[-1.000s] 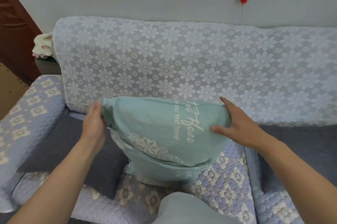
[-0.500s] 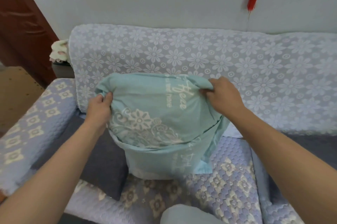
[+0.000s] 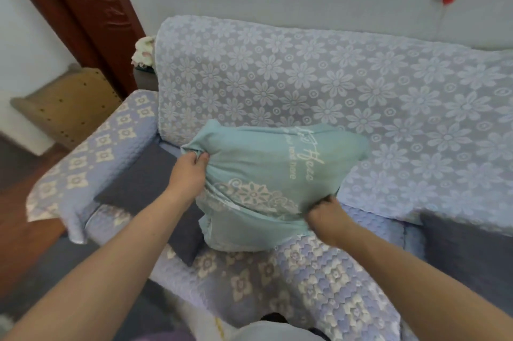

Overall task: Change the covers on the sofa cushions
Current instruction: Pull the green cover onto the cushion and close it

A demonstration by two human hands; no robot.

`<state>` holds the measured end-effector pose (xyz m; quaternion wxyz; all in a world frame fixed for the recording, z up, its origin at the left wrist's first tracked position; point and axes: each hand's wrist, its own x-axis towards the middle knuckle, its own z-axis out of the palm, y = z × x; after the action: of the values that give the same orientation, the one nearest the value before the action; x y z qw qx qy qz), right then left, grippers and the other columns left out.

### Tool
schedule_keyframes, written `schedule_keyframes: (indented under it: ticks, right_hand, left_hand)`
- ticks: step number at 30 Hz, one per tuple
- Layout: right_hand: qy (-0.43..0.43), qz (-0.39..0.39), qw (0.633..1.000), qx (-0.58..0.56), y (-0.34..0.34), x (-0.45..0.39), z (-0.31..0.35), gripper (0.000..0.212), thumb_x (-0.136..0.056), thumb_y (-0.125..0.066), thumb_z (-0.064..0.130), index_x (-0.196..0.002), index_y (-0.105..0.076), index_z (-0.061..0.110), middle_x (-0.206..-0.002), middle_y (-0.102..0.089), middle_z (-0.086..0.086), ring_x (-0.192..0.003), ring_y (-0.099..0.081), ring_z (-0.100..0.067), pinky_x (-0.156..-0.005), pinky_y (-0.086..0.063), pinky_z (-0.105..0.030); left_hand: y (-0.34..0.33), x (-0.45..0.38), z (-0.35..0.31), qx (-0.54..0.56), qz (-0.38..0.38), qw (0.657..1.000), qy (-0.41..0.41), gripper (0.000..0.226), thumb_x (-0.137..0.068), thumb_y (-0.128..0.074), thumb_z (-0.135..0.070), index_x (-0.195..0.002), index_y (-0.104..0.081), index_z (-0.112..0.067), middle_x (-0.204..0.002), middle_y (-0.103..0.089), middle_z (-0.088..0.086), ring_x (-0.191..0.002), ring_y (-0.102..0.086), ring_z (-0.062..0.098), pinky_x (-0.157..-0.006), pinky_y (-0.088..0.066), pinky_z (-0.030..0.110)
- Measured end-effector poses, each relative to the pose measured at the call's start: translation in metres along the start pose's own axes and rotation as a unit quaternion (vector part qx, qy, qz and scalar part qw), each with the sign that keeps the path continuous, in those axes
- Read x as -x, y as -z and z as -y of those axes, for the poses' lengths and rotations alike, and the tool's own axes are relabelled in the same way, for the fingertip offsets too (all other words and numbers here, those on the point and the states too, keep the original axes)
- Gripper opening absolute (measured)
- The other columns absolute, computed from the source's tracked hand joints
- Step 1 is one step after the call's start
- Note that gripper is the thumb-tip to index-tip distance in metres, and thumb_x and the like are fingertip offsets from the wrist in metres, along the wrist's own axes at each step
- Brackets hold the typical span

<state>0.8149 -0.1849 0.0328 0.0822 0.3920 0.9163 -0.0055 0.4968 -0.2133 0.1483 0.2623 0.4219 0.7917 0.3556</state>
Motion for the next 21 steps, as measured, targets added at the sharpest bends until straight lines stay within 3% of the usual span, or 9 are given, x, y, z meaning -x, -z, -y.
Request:
schedule_keyframes:
  ticks: [3, 5, 7, 9, 10, 14, 16, 18, 21]
  right_hand:
    - [-0.052, -0.193, 0.976, -0.087, 0.005, 0.007, -0.013, 0.019, -0.063, -0.078, 0.013, -0.061, -0.060, 0.017, -0.067, -0.050, -0.001, -0.069, -0.052, -0.029, -0.066, -0.032, -0.036]
    - [-0.235, -0.281, 0.893, -0.261, 0.015, 0.014, -0.001, 0.014, -0.082, -0.071, 0.017, -0.072, -0.063, 0.012, -0.082, -0.047, -0.002, -0.078, -0.051, -0.031, -0.065, -0.031, -0.034]
    - [-0.449, -0.259, 0.652, -0.553, 0.029, 0.017, 0.013, 0.030, -0.093, -0.066, 0.036, -0.110, -0.064, 0.012, -0.118, -0.049, -0.008, -0.093, -0.057, -0.029, -0.075, -0.047, -0.034]
    - [-0.435, -0.128, 0.379, -0.807, 0.044, 0.026, 0.020, 0.059, -0.091, -0.065, 0.055, -0.138, -0.048, 0.024, -0.140, -0.042, -0.009, -0.108, -0.060, -0.033, -0.086, -0.058, -0.049]
    - [-0.379, -0.085, 0.314, -0.866, 0.055, 0.030, 0.018, 0.066, -0.088, -0.064, 0.062, -0.141, -0.045, 0.028, -0.140, -0.044, -0.009, -0.114, -0.059, -0.038, -0.087, -0.057, -0.057]
    - [-0.347, -0.080, 0.348, -0.867, 0.082, 0.054, -0.015, 0.067, -0.081, -0.066, 0.067, -0.134, -0.057, 0.026, -0.125, -0.063, -0.007, -0.114, -0.063, -0.033, -0.095, -0.052, -0.059]
    - [-0.409, -0.105, 0.410, -0.809, 0.075, 0.077, -0.039, 0.077, -0.072, -0.079, 0.057, -0.136, -0.057, 0.020, -0.119, -0.070, -0.006, -0.108, -0.068, -0.029, -0.097, -0.053, -0.052]
    - [-0.542, -0.105, 0.499, -0.668, 0.046, 0.122, -0.065, 0.098, -0.064, -0.082, 0.044, -0.147, -0.041, 0.013, -0.123, -0.064, -0.009, -0.110, -0.066, -0.033, -0.095, -0.054, -0.046]
    - [-0.679, 0.047, 0.580, -0.448, -0.018, 0.208, -0.095, 0.084, -0.075, -0.073, 0.029, -0.148, -0.039, 0.003, -0.136, -0.055, -0.019, -0.122, -0.057, -0.038, -0.098, -0.049, -0.043]
  left_hand:
    - [0.010, 0.004, 0.012, 0.044, 0.023, 0.998, 0.028, 0.046, -0.104, -0.051, -0.041, -0.086, -0.060, 0.001, -0.085, -0.065, 0.019, -0.077, -0.063, 0.036, -0.065, -0.048, 0.040]
    - [0.011, 0.012, 0.017, 0.097, 0.058, 0.992, 0.048, 0.039, -0.102, -0.055, -0.040, -0.101, -0.069, -0.004, -0.100, -0.074, 0.012, -0.095, -0.070, 0.032, -0.084, -0.057, 0.049]
    - [0.009, 0.026, 0.017, 0.170, 0.111, 0.978, 0.043, 0.024, -0.103, -0.058, -0.029, -0.109, -0.071, -0.010, -0.105, -0.077, 0.002, -0.105, -0.071, 0.025, -0.090, -0.057, 0.042]
    - [0.005, 0.050, 0.015, 0.193, 0.210, 0.958, 0.029, 0.023, -0.102, -0.058, -0.020, -0.120, -0.068, -0.011, -0.114, -0.076, -0.001, -0.112, -0.069, 0.018, -0.098, -0.054, 0.036]
    - [0.001, 0.063, 0.013, 0.188, 0.274, 0.943, 0.015, 0.026, -0.101, -0.059, -0.018, -0.125, -0.067, -0.012, -0.119, -0.074, -0.002, -0.115, -0.068, 0.016, -0.101, -0.052, 0.035]
    - [-0.044, 0.107, 0.003, 0.058, 0.497, 0.863, -0.070, 0.029, -0.096, -0.069, -0.015, -0.125, -0.068, -0.014, -0.114, -0.074, -0.011, -0.110, -0.064, -0.004, -0.098, -0.048, 0.018]
    - [-0.082, 0.136, -0.010, -0.008, 0.581, 0.802, -0.138, 0.025, -0.097, -0.068, -0.015, -0.120, -0.069, -0.005, -0.108, -0.070, -0.012, -0.102, -0.058, -0.016, -0.094, -0.043, 0.010]
    - [-0.127, 0.157, -0.008, -0.018, 0.663, 0.730, -0.167, 0.027, -0.100, -0.064, -0.016, -0.125, -0.068, -0.006, -0.128, -0.065, -0.003, -0.122, -0.055, -0.004, -0.107, -0.040, 0.017]
    - [-0.180, 0.156, 0.023, -0.046, 0.631, 0.762, -0.140, 0.022, -0.098, -0.064, -0.021, -0.118, -0.071, -0.012, -0.126, -0.067, 0.000, -0.118, -0.061, 0.010, -0.111, -0.043, 0.033]
